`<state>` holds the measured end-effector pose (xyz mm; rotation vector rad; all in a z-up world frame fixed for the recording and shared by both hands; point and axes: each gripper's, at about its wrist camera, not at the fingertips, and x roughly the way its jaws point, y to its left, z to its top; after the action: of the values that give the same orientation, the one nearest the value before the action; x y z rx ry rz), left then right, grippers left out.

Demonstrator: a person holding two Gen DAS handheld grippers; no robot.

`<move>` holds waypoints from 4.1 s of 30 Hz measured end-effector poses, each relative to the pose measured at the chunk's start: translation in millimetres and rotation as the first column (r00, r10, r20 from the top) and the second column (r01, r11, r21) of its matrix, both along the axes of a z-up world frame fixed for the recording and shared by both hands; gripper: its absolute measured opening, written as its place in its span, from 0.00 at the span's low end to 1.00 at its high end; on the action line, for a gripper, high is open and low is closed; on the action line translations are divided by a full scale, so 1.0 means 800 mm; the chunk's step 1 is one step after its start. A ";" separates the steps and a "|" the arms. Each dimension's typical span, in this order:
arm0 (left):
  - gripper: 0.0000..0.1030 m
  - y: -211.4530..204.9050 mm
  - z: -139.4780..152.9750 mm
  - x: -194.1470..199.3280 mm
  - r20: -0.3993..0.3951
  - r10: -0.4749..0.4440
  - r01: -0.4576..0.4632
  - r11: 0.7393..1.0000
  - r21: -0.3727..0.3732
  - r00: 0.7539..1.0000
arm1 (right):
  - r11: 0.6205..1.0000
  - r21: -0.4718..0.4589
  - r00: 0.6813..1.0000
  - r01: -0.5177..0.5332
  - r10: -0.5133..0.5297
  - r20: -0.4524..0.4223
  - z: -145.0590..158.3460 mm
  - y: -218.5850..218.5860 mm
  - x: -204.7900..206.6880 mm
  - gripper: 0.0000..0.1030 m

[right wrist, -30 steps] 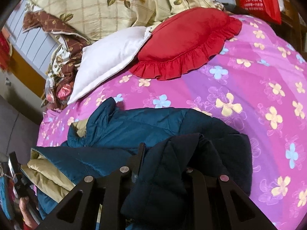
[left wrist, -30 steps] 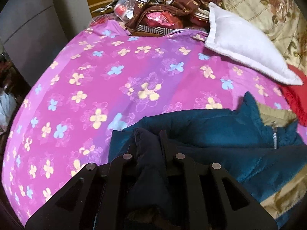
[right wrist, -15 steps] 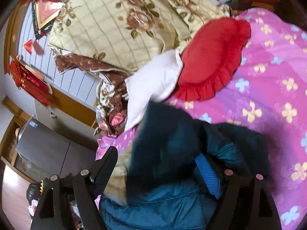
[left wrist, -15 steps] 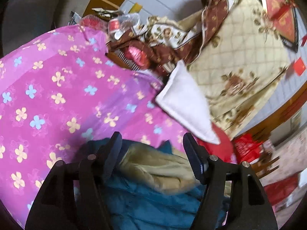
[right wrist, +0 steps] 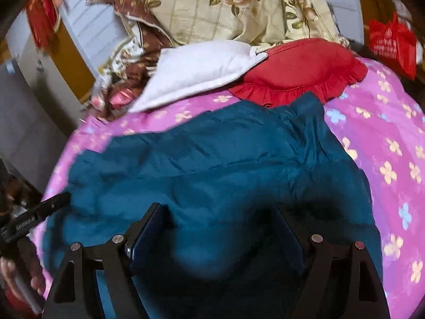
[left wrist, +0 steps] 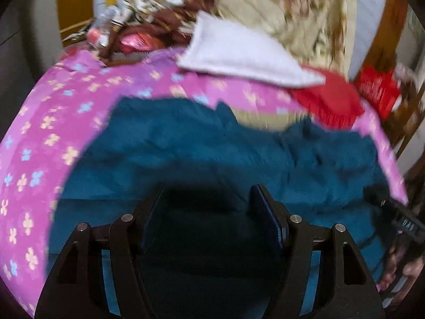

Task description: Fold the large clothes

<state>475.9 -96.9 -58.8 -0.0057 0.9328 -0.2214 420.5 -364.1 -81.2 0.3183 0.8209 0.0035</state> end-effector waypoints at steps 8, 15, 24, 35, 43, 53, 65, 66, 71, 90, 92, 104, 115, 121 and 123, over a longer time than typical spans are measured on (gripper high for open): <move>0.65 -0.036 -0.032 0.072 -0.014 0.053 -0.050 0.987 0.153 0.999 | 0.989 -0.145 0.999 0.035 -0.039 -0.028 -0.023 -0.009 0.062 0.81; 0.68 -0.038 -0.053 0.110 -0.032 0.107 -0.101 0.985 0.141 0.994 | 0.991 -0.118 0.996 0.066 -0.073 -0.059 -0.041 -0.026 0.106 0.85; 0.68 0.014 -0.010 0.067 -0.050 0.138 -0.139 0.990 -0.011 0.989 | 0.979 -0.192 0.995 0.070 -0.082 -0.054 -0.017 -0.014 0.083 0.78; 0.70 0.169 -0.023 -0.025 -0.028 0.286 -0.286 0.958 0.011 0.958 | 0.995 -0.074 0.998 0.060 -0.059 0.015 -0.010 -0.044 -0.075 0.79; 0.73 0.178 -0.041 -0.035 -0.081 0.301 -0.306 0.950 -0.067 0.950 | 0.990 -0.120 0.997 0.075 -0.077 -0.015 -0.030 -0.048 -0.064 0.82; 0.73 0.210 0.004 -0.155 -0.035 0.312 -0.313 0.949 -0.043 0.949 | 0.970 -0.147 0.973 0.193 -0.208 -0.097 -0.005 -0.074 -0.169 0.82; 0.73 0.187 0.005 -0.337 -0.022 0.326 -0.327 0.943 -0.064 0.945 | 0.992 -0.034 0.988 0.123 -0.126 -0.090 0.012 -0.014 -0.331 0.82; 0.73 0.184 0.007 -0.348 -0.022 0.330 -0.331 0.942 -0.064 0.944 | 0.993 -0.019 0.989 0.115 -0.117 -0.096 0.010 -0.006 -0.338 0.82; 0.73 0.169 0.011 -0.392 -0.003 0.317 -0.317 0.948 -0.026 0.948 | 0.996 0.023 0.991 0.084 -0.081 -0.105 0.004 0.023 -0.357 0.82; 0.73 0.155 0.007 -0.400 0.002 0.295 -0.295 0.954 0.050 0.956 | 0.991 0.069 0.985 0.118 -0.108 -0.132 -0.008 0.012 -0.365 0.82; 0.73 0.154 0.003 -0.395 -0.004 0.297 -0.296 0.953 0.060 0.955 | 0.990 0.072 0.984 0.123 -0.112 -0.142 -0.013 0.008 -0.360 0.82; 0.73 0.150 -0.032 -0.345 -0.063 0.287 -0.280 0.955 0.102 0.956 | 0.980 0.139 0.979 0.140 -0.116 -0.167 -0.043 -0.009 -0.321 0.82; 0.73 0.227 -0.049 -0.228 -0.183 0.209 -0.272 0.844 -0.463 0.961 | 0.899 0.390 0.979 0.199 -0.166 -0.117 -0.059 -0.041 -0.263 0.82; 0.73 0.245 -0.064 -0.165 -0.197 0.175 -0.259 0.776 -0.575 0.965 | 0.861 0.458 0.975 0.221 -0.186 -0.119 -0.074 -0.045 -0.234 0.82; 0.73 0.246 -0.068 -0.149 -0.198 0.149 -0.241 0.752 -0.614 0.969 | 0.848 0.480 0.974 0.226 -0.197 -0.110 -0.077 -0.047 -0.226 0.82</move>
<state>356.8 99.7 -113.6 -0.7596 0.9484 -0.3370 240.1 -401.7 -143.1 0.8963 0.8307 -0.0034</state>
